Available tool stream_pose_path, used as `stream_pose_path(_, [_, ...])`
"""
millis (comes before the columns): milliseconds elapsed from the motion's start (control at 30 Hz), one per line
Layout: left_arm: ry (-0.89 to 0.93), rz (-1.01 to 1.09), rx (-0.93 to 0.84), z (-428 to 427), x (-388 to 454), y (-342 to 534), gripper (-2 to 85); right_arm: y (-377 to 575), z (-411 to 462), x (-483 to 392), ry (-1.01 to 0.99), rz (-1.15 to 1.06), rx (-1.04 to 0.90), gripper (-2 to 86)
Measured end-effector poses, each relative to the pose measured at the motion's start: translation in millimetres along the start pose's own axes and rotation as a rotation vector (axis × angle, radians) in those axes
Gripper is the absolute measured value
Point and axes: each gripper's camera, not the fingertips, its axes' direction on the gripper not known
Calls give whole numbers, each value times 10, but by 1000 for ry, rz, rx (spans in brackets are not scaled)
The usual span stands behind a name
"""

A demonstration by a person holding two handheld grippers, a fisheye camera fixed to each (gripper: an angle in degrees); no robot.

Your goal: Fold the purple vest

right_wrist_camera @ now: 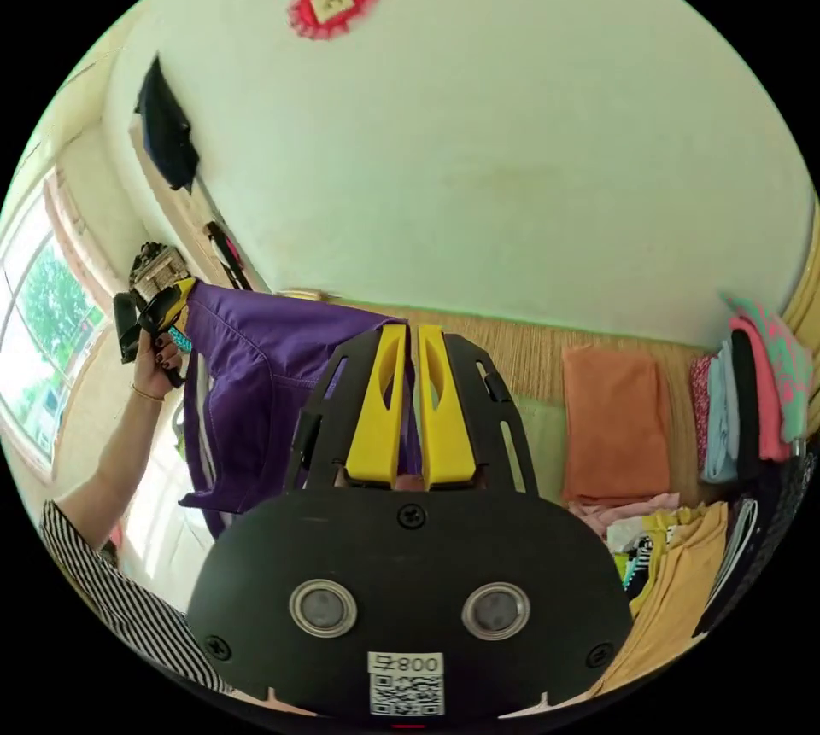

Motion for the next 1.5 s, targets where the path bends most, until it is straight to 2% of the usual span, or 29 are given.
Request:
stream_pose_path(100, [15, -204, -111, 731, -813, 212, 42, -10, 1174, 352, 24, 138, -163, 34])
stream_pose_path(200, [17, -337, -179, 1221, -1382, 643, 51, 292, 2034, 498, 9, 167, -255, 32])
stream_pose_path(300, [35, -420, -269, 1536, -1730, 1106, 53, 647, 2642, 638, 25, 210, -327, 43])
stream_pose_path(400, [41, -442, -359, 1684, -1856, 1474, 56, 957, 2979, 643, -53, 251, -355, 51])
stream_pose_path(533, [41, -438, -398, 1571, -1758, 1803, 65, 1315, 3103, 253, -33, 175, -383, 60])
stream_pose_path(833, [-148, -490, -546, 1108, -1147, 2480, 97, 2456, 3096, -845, 101, 104, -550, 84])
stream_pose_path(1067, [-154, -549, -618, 1373, -839, 2726, 103, 2913, 3141, -1583, 261, 84, -631, 85])
stream_pose_path(1233, [-218, -521, -746, 1817, -695, 2765, 70, 3074, 3291, -1849, 261, 156, -665, 84])
stream_pose_path(1500, [-268, -522, -764, 2105, -538, 2632, 7, 3256, 3497, -2312, 230, 244, -694, 69])
